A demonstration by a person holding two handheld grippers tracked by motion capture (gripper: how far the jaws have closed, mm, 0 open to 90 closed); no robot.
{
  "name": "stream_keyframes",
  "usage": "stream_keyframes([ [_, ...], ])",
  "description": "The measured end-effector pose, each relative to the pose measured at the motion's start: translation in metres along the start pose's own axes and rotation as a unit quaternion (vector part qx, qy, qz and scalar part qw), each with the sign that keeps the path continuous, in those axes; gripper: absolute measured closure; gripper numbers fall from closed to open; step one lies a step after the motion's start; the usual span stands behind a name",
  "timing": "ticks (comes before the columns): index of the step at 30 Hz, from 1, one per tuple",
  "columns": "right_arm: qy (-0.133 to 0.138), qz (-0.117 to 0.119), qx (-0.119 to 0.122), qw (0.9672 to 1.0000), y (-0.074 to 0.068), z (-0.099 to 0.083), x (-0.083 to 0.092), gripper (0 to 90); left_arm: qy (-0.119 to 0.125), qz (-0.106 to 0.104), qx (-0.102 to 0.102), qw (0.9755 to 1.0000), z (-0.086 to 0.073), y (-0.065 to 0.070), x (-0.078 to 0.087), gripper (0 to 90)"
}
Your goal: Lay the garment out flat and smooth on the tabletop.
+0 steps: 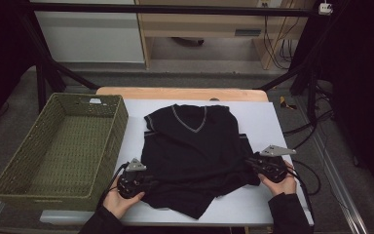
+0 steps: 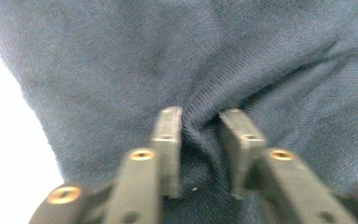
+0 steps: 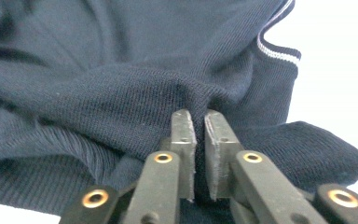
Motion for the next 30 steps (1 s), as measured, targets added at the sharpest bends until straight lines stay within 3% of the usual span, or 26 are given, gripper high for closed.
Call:
stream_keyframes([
  [4, 0.006, 0.0, 0.004, 1.0, 0.0, 0.009, 0.003, 86.4, -0.001, 0.006, -0.011, 0.9999, 0.006, 0.001, 0.004, 85.0],
  [7, 0.023, 0.001, 0.007, 0.9997, 0.0, 0.022, 0.008, 86.7, 0.027, 0.02, -0.019, 0.9992, 0.019, 0.001, 0.016, 85.7],
  [10, 0.042, 0.004, 0.005, 0.9991, -0.001, 0.036, 0.012, 86.8, 0.067, 0.028, -0.006, 0.9973, 0.037, -0.004, 0.033, 85.8],
  [16, 0.077, 0.004, -0.014, 0.9969, 0.007, 0.068, 0.002, 86.7, 0.113, 0.056, 0.016, 0.9919, 0.075, -0.021, 0.047, 85.7],
  [20, 0.075, -0.002, -0.006, 0.9972, 0.014, 0.082, -0.014, 86.4, 0.116, 0.075, 0.053, 0.989, 0.088, -0.045, 0.041, 85.7],
  [23, 0.059, -0.022, -0.007, 0.998, 0.025, 0.085, -0.03, 85.1, 0.096, 0.095, 0.063, 0.9889, 0.088, -0.057, 0.025, 84.8],
  [26, 0.039, -0.049, -0.014, 0.998, 0.038, 0.08, -0.047, 74.3, 0.078, 0.099, 0.063, 0.99, 0.08, -0.059, 0.012, 72.9],
  [28, 0.037, -0.05, -0.027, 0.9977, 0.04, 0.075, -0.05, 64.7, 0.089, 0.088, 0.054, 0.9907, 0.076, -0.053, 0.013, 59.8],
  [30, 0.049, -0.045, -0.033, 0.9973, 0.036, 0.071, -0.046, 49.4, 0.103, 0.091, 0.035, 0.9899, 0.073, -0.045, 0.018, 43.4],
])
Point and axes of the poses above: each handheld gripper's, and its own axes: x roughly backward along the jaws, z roughly out of its top, y roughly to its right, the point moved 9 cm from there along -x, roughly forward along the jaws, and after that the axes turned 8 degrees about -y, right-handed, at the moved point
